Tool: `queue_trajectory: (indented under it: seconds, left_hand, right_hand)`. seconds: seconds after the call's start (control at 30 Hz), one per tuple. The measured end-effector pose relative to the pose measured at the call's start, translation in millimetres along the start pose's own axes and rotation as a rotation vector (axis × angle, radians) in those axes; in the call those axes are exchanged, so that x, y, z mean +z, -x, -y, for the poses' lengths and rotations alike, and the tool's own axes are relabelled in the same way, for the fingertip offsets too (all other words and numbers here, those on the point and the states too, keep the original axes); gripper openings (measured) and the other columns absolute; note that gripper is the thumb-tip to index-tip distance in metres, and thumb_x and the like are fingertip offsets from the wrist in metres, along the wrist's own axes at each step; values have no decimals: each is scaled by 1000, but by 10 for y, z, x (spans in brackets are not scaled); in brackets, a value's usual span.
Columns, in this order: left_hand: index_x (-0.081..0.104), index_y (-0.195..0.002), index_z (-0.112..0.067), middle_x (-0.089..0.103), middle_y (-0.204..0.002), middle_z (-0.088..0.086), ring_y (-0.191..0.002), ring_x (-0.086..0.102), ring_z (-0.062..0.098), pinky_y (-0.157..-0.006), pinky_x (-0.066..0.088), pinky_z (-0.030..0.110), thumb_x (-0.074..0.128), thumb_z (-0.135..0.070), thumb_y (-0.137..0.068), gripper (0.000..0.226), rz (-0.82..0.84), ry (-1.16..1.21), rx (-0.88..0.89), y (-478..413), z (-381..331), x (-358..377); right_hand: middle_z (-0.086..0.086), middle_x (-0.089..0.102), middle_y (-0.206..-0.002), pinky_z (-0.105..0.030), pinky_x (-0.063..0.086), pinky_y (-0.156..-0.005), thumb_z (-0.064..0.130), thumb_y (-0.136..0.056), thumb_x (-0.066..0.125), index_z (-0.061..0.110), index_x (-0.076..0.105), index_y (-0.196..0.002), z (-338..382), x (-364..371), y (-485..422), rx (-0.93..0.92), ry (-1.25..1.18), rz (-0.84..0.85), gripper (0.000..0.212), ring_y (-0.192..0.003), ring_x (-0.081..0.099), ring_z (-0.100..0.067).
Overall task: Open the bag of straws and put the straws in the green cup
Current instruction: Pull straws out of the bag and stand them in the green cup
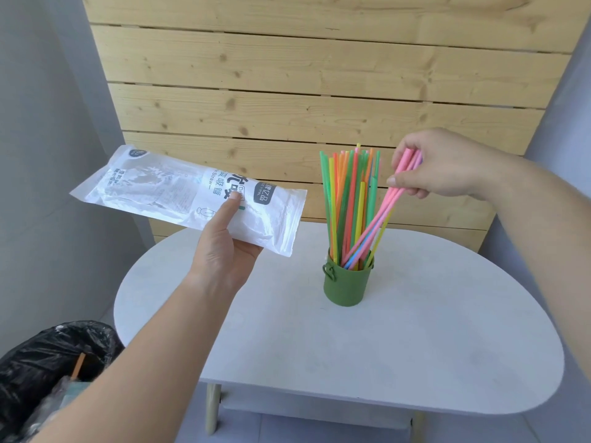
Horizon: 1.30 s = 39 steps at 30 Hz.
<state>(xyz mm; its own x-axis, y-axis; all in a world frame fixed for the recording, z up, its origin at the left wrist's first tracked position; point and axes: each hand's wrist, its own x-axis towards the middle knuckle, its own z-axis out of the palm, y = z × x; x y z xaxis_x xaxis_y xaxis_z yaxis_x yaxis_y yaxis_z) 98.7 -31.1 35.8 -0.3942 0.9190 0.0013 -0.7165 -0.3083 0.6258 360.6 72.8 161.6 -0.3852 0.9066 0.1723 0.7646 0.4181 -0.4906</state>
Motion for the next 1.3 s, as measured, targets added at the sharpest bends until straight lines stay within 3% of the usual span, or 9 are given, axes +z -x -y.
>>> queue_trajectory:
  seconds: [0.27,0.37,0.5,0.63,0.87,1.03,1.1,1.2,1.3]
  left_hand:
    - [73,-97,-19,76,-101,0,-105,73,23,-105,52,52,67,-17,-97,6,-4,19,1,1,-29,0]
    - [72,-97,-19,76,-102,1,-105,73,23,-106,51,52,67,-17,-97,5,3,11,2,1,-43,-1]
    - [72,-99,-18,74,-106,2,-108,72,24,-106,51,53,66,-18,-98,5,3,4,-1,11,-55,-4]
    - [71,-99,-18,76,-103,1,-106,72,23,-105,52,51,67,-18,-98,5,7,-2,-7,19,-50,2]
    - [71,-103,-18,76,-102,1,-103,73,23,-104,53,50,66,-17,-98,7,-1,-4,0,29,-47,15]
    - [73,-101,-19,77,-101,0,-101,74,22,-102,54,48,66,-17,-98,8,-2,-2,5,32,-42,28]
    - [72,-100,-19,78,-98,-1,-99,75,21,-97,57,46,66,-16,-98,7,-7,-6,5,41,-40,38]
    - [72,-100,-19,78,-97,-1,-97,75,20,-96,57,46,66,-16,-98,7,-6,-9,7,51,-49,45]
    - [72,-103,-19,78,-100,-1,-101,75,21,-96,57,46,66,-17,-98,8,-9,-11,9,57,-62,40]
  right_hand:
    - [-13,71,-77,-41,62,-64,19,-81,83,16,54,-116,102,209,-189,-15,-80,-76,45,-67,73,-28]
    - [-14,72,-77,-45,63,-67,26,-87,77,16,56,-116,106,262,-184,-5,-101,-91,38,-70,74,-31]
    - [-14,73,-80,-39,62,-60,28,-91,72,16,59,-114,114,288,-174,5,-119,-128,28,-68,74,-27]
    - [-7,68,-84,-41,63,-59,26,-90,73,21,53,-119,116,297,-175,-14,-106,-167,35,-66,74,-22]
    - [-4,71,-84,-32,56,-52,26,-87,76,22,49,-113,101,440,-224,-24,-227,-261,38,-66,73,-20]
    - [-1,71,-81,-45,60,-71,28,-91,70,27,50,-120,58,601,-205,-90,-208,-336,35,-73,72,-20]
    - [0,69,-84,-44,59,-74,28,-92,67,28,54,-124,57,631,-207,-128,-189,-344,34,-75,71,-21]
    - [0,68,-93,-31,53,-75,30,-93,66,25,63,-123,95,631,-214,-155,-91,-329,30,-82,70,-22]
    - [-2,67,-113,-32,49,-85,37,-92,66,26,58,-135,97,610,-230,-170,-29,-342,45,-95,65,-23]
